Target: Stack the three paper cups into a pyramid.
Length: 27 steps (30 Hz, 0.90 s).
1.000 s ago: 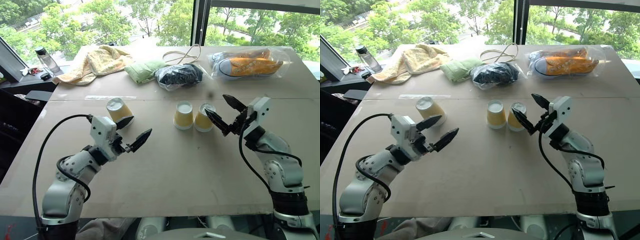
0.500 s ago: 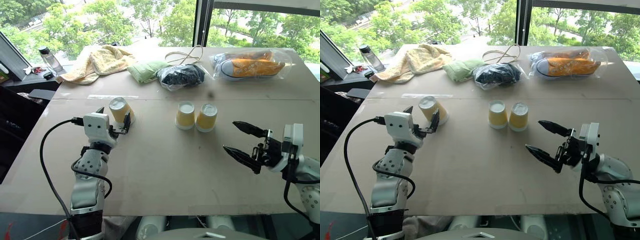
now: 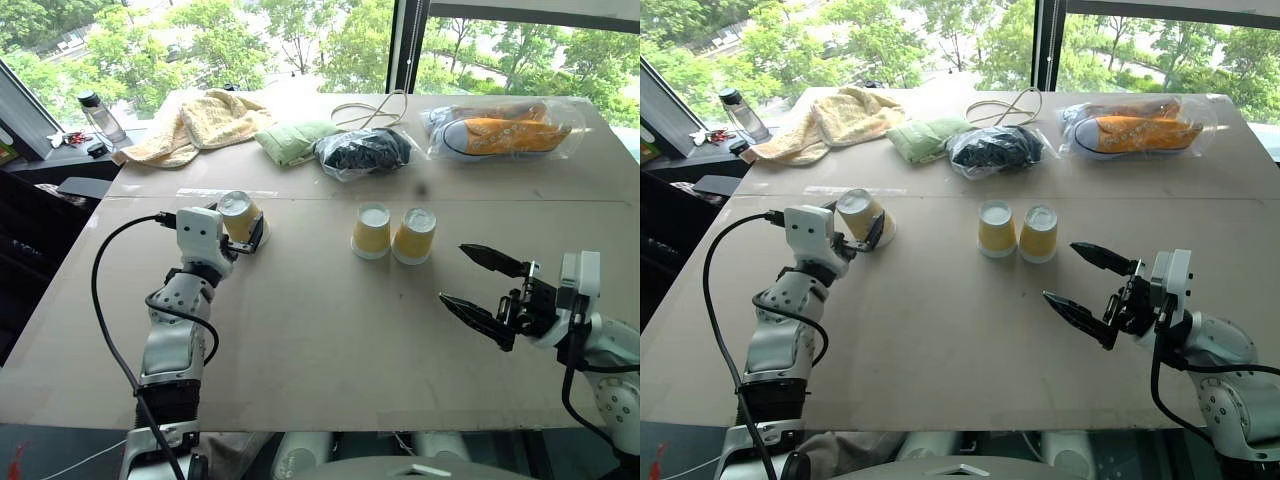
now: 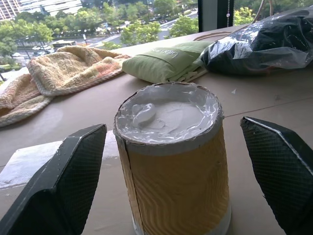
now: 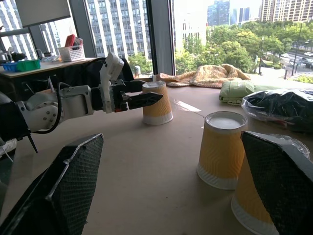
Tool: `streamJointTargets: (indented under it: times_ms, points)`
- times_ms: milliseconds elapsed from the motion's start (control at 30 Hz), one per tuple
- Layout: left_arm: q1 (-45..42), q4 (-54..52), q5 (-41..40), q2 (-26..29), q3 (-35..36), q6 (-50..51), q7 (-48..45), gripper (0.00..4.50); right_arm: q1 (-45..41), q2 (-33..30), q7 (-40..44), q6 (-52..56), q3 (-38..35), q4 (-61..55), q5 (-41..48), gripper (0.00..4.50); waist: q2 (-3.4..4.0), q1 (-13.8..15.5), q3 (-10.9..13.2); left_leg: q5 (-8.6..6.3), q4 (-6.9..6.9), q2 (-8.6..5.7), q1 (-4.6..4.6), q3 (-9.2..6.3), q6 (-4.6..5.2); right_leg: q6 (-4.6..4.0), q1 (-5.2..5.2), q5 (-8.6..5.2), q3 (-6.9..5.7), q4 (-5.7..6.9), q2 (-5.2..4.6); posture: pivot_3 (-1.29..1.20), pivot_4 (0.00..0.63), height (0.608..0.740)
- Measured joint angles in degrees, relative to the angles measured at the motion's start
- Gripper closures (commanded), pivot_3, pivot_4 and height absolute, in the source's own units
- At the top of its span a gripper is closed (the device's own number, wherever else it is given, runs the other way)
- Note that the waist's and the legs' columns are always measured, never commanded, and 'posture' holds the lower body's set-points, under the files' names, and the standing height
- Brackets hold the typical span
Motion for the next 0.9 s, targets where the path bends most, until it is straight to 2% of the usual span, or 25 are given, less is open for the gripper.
streamJointTargets:
  times_ms: [100,200,500,600,700,767,900]
  points:
    - [-0.83,0.7,0.02,-0.16,0.0,-0.73,-0.21,0.79,-0.06,0.0,0.19,-0.22,-0.01,0.11,-0.01,0.0,0.0,0.0,0.0,0.0,0.0,0.0,0.0,0.0,0.0,0.0,0.0,0.0,0.0,0.0,-0.01,0.0,0.15,0.74]
    - [-1.02,1.05,-0.05,-0.71,0.02,-1.1,-0.35,2.12,-0.12,-0.02,0.57,-0.61,-0.09,0.3,-0.01,0.0,0.0,0.0,0.0,0.0,0.0,0.0,0.0,0.0,0.0,0.0,0.0,0.0,0.0,0.0,-0.02,0.0,0.15,0.74]
    - [-4.22,1.06,-0.9,-1.25,-0.18,-0.91,-0.6,2.12,-0.78,-0.05,0.6,-0.97,-0.25,1.53,-0.2,0.0,-0.02,0.26,0.01,0.0,0.02,0.0,-0.04,-0.02,0.0,0.0,0.0,0.0,-0.05,0.0,-0.04,0.0,0.15,0.74]
    - [-11.15,-1.29,-3.51,1.39,-5.02,1.36,-9.14,2.12,-0.43,-0.86,0.62,-0.96,-2.07,2.11,0.12,0.0,-0.06,1.2,0.03,0.0,0.16,-0.06,-0.18,-0.13,-0.01,0.0,0.01,0.01,-0.16,-0.02,-0.04,0.0,0.15,0.74]
    - [-19.84,-4.46,-11.23,2.99,-10.21,7.85,-21.72,2.12,0.52,-2.35,0.76,-1.03,-5.32,3.15,0.65,0.0,-0.07,1.48,0.03,0.02,0.2,-0.14,-0.23,-0.13,-0.04,0.0,0.03,0.01,-0.15,-0.03,-0.03,0.0,0.15,0.74]
    - [-24.59,-5.36,-13.6,3.17,-13.35,10.37,-27.75,2.12,0.74,-2.76,0.71,-1.36,-7.05,4.24,0.63,0.0,-0.03,1.15,0.01,0.02,0.18,-0.19,-0.15,-0.06,-0.03,0.01,0.04,0.0,-0.09,-0.03,0.12,0.0,0.15,0.74]
    - [-32.19,2.91,-14.3,1.04,-17.64,12.55,-35.38,2.12,1.43,-2.9,0.21,-1.73,-9.31,6.31,0.1,0.0,-0.03,0.14,0.02,-0.01,0.19,-0.05,-0.05,-0.01,0.05,0.01,0.04,-0.01,0.03,0.11,0.51,0.0,0.15,0.74]
